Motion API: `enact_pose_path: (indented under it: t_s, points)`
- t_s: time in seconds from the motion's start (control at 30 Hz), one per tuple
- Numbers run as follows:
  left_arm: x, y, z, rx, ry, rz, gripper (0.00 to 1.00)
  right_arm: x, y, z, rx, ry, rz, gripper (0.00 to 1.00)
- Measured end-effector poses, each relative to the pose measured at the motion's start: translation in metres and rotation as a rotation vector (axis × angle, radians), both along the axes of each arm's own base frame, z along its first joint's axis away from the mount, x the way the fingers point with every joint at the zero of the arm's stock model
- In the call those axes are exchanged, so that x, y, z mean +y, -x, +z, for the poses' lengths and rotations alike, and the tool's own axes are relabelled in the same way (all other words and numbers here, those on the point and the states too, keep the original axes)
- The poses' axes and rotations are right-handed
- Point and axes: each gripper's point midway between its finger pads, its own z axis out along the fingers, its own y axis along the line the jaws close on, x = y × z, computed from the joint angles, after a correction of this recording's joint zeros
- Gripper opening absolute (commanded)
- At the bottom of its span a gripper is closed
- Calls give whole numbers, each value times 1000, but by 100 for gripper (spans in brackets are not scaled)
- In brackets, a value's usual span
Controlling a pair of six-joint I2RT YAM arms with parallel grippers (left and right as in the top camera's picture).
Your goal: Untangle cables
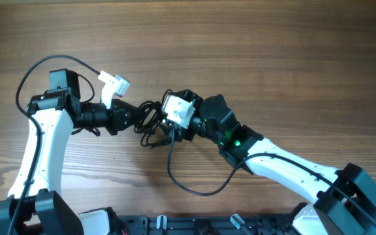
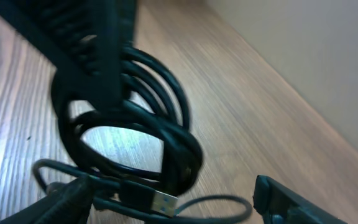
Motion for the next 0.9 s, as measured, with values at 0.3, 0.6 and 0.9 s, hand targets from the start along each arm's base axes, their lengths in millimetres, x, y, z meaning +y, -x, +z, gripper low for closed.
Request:
enact_pose_path:
  t_s: [0.3, 0.6, 0.9]
  points:
    - [-13, 5, 1, -45, -3, -73, 4, 13, 15, 14, -126, -11, 158, 60]
    - [-21, 9, 2, -45, 8, -102, 4, 9, 15, 5, -182, 61, 194, 45]
    - [-24, 6, 9, -69, 46, -105, 4, 3, 10, 1, -182, 82, 177, 26]
